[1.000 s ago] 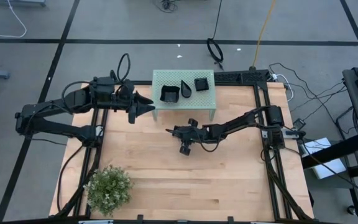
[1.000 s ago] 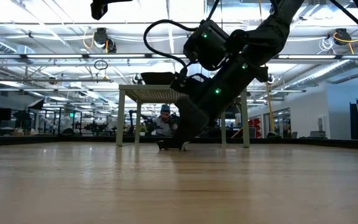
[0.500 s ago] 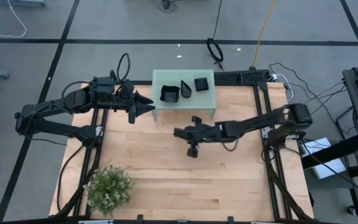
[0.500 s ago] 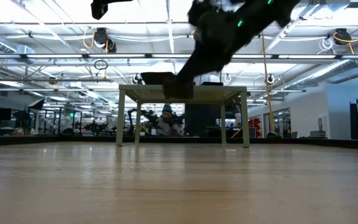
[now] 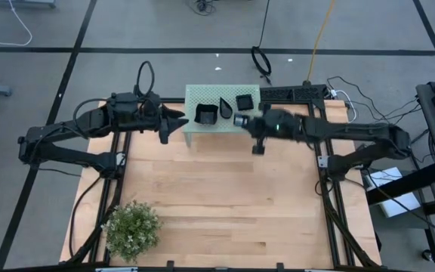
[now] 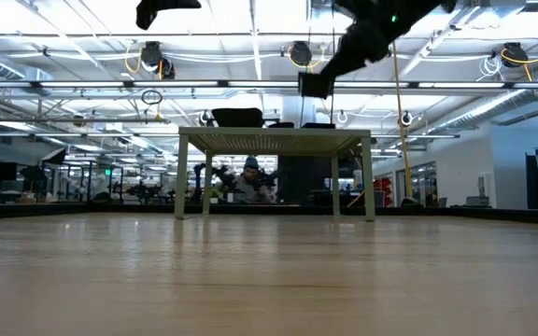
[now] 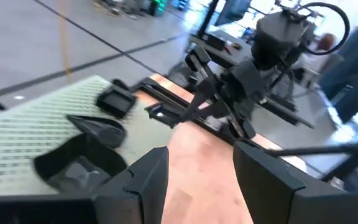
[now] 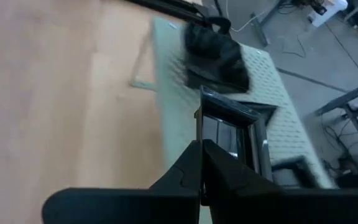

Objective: Pick & Place Mini shaped plates
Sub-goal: Stack the black square plate on the shelf

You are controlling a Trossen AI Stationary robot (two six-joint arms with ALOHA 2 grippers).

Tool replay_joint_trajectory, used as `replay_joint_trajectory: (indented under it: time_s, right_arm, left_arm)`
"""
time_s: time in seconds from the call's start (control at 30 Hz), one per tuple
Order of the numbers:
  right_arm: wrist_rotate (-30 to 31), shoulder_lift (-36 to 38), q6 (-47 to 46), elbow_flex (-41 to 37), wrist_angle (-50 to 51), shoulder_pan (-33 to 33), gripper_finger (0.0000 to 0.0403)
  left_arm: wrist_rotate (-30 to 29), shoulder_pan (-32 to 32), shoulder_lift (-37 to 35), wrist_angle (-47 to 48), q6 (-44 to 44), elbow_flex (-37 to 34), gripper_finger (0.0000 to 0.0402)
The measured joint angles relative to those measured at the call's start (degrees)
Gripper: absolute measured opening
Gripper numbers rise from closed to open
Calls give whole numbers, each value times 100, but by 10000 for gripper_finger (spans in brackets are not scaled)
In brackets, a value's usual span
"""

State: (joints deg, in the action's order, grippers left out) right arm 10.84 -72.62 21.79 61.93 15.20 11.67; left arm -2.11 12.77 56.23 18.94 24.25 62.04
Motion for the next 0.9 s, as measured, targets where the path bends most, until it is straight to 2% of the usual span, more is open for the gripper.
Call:
replay_joint_trajectory:
  time_s: [0.13, 0.27, 0.43, 0.7, 0.9]
  right_arm:
    - [-925, -49, 974, 0, -40, 988, 0]
    - [-1419, -207, 2101, -2, -61, 1770, 0]
    - [-2278, -433, 2432, -2, -303, 2308, 0]
    - [-2317, -755, 3115, -2, -675, 2395, 0]
    - [-2318, -812, 3314, -1, -688, 2402, 0]
  left_arm:
    - [-468, 0, 0, 0, 21, 0, 184]
    - [-719, 0, 0, 2, 131, 0, 184]
    - [-917, -2, 0, 2, 207, 0, 184]
    - [-1368, 0, 0, 6, 223, 0, 184]
    - [-1453, 0, 0, 7, 292, 0, 184]
